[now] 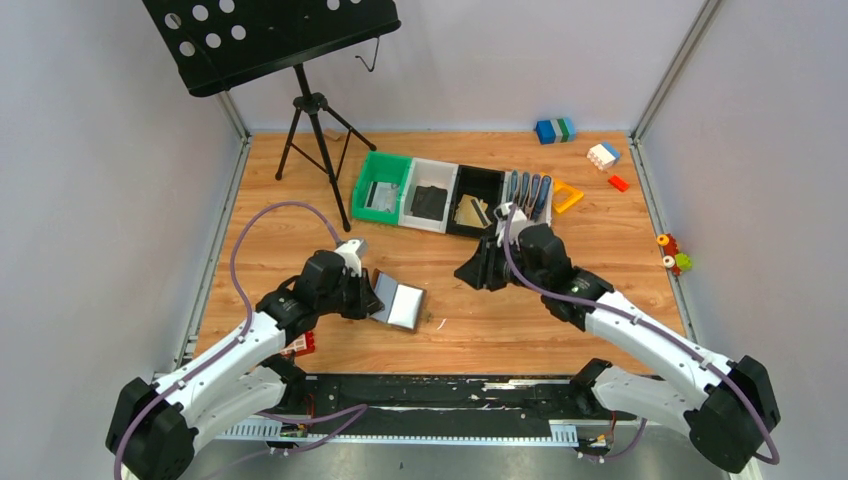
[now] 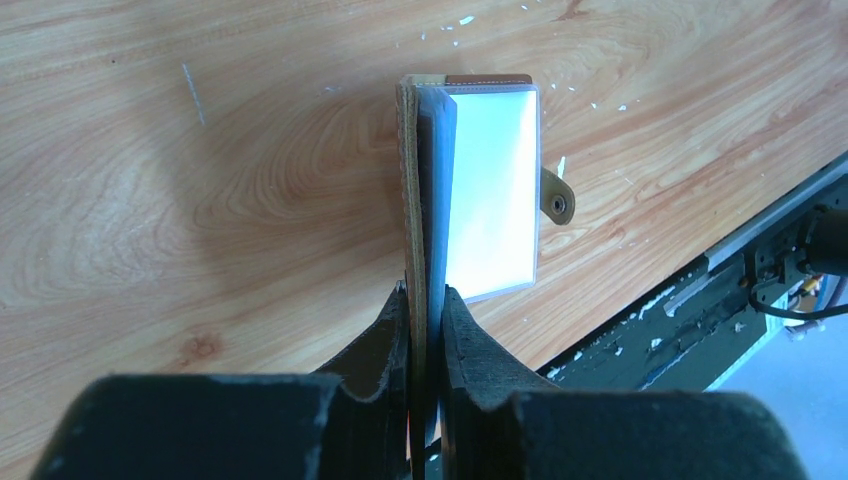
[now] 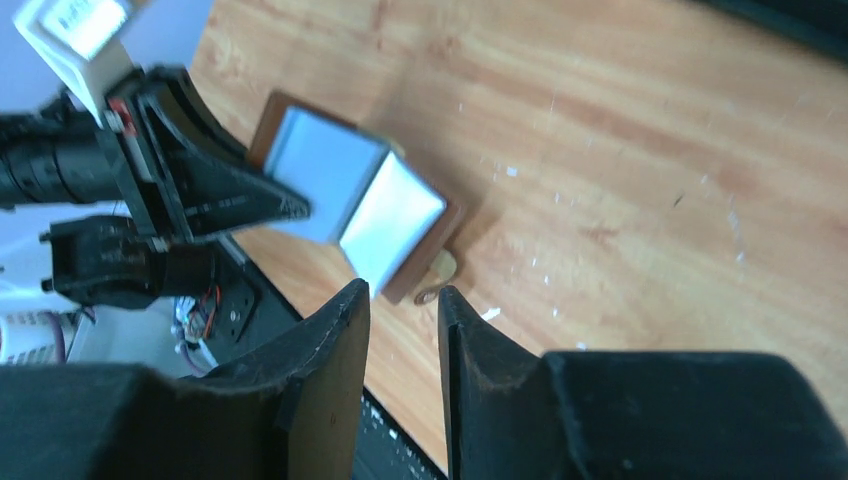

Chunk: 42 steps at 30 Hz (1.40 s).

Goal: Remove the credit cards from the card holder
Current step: Remove the credit card from the card holder.

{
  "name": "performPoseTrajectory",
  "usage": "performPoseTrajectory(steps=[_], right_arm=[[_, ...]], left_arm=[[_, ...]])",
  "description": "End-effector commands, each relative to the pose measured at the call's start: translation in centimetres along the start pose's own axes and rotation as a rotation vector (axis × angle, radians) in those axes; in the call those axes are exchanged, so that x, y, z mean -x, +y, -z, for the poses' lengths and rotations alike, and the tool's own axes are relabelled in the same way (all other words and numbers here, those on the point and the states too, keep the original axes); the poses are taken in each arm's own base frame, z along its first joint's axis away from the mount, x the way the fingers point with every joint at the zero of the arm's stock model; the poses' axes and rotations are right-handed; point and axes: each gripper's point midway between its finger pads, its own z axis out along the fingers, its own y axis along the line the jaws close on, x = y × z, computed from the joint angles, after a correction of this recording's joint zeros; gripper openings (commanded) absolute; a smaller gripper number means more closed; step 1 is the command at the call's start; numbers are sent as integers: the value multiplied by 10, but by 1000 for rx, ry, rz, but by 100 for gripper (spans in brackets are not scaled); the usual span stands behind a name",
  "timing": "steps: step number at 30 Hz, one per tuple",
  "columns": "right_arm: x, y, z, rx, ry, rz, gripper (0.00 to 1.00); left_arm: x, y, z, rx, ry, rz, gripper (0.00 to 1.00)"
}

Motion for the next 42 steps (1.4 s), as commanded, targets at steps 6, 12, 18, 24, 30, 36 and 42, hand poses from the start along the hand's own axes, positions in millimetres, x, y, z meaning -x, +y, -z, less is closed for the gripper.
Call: performPoseTrajectory(steps=[6,12,18,24,30,36,42], right_arm=[[-40,38,-11,111,25,-67,32],[-62,71,-36,160,89,-58,30],[-80,76,-72,135,118,-119,22],[-104,67,-106,107,176,-162,8],[-135,40,-127,-3,264,-172,0],[-160,19,-135,-73,331,-178,0],[-166,15,-135,-79,343,-178,0]], left_arm=[[13,-14,5,-54,-24,-25,0],[11,-10,2,-30,-10,-16,0],[2,-11,-9,-40,22,11,0],[-5,-16,-20,-56,53,13,2],[-6,-16,-24,-54,71,5,9],[-7,-17,-23,-57,79,7,32],[-5,-23,-19,-77,75,6,39]])
